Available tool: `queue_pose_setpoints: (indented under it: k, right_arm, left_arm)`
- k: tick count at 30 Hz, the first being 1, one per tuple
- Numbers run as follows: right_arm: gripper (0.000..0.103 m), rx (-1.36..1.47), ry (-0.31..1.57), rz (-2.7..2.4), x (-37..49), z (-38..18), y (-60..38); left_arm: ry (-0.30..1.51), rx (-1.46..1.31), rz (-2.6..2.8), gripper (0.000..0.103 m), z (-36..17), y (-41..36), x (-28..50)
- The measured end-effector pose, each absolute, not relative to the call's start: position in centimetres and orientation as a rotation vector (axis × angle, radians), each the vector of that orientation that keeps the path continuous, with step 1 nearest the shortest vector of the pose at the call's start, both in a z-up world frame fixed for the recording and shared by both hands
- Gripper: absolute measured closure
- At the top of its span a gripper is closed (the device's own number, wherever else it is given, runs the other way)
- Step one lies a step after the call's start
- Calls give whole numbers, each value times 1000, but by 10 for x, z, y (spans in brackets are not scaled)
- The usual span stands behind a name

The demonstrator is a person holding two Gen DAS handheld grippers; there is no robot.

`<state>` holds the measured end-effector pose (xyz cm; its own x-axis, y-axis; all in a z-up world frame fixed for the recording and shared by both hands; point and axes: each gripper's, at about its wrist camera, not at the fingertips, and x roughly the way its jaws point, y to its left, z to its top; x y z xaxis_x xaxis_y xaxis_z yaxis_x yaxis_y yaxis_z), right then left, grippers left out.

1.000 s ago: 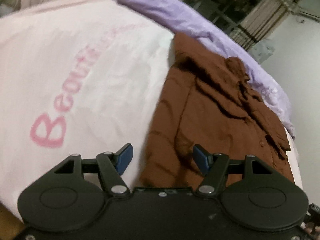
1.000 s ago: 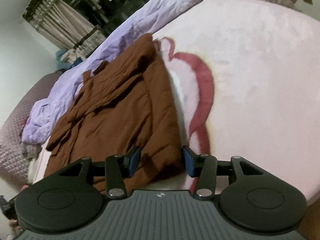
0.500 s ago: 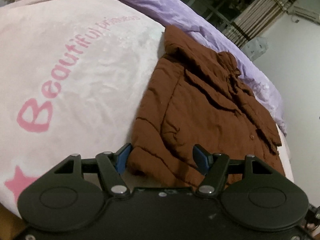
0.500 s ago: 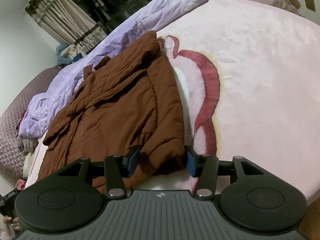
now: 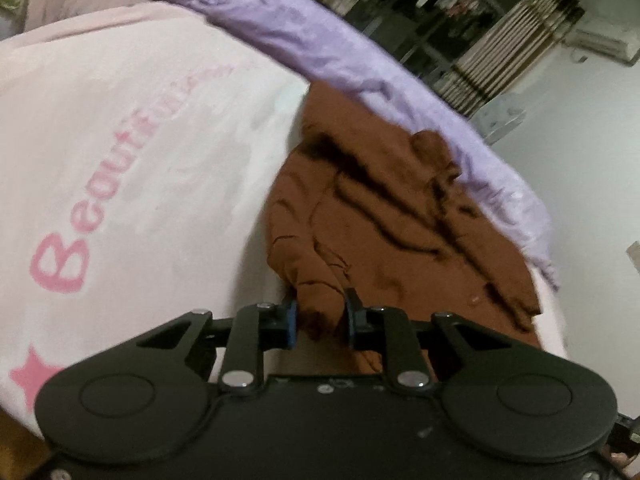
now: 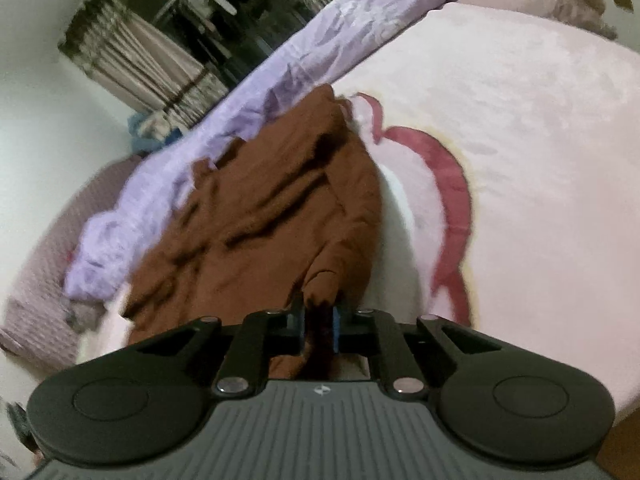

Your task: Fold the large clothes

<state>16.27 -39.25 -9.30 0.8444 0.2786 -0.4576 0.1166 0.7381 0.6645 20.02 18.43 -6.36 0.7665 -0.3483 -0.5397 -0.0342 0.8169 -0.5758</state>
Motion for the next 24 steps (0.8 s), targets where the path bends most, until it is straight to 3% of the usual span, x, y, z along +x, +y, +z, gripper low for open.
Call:
queue_pose_setpoints:
  k: [10,18,24]
  right_arm:
    - [93,834,472,158,219,-54,-410]
    - [93,812,414,155,323,-5,-423]
    - [93,793,417,87,414,-2,-431]
  left_arm:
    - [583,-493,-249,87,-12,164,262]
    - [533,-438,-234,87,26,159,370]
    - [580,-395,-157,86,11,154,473]
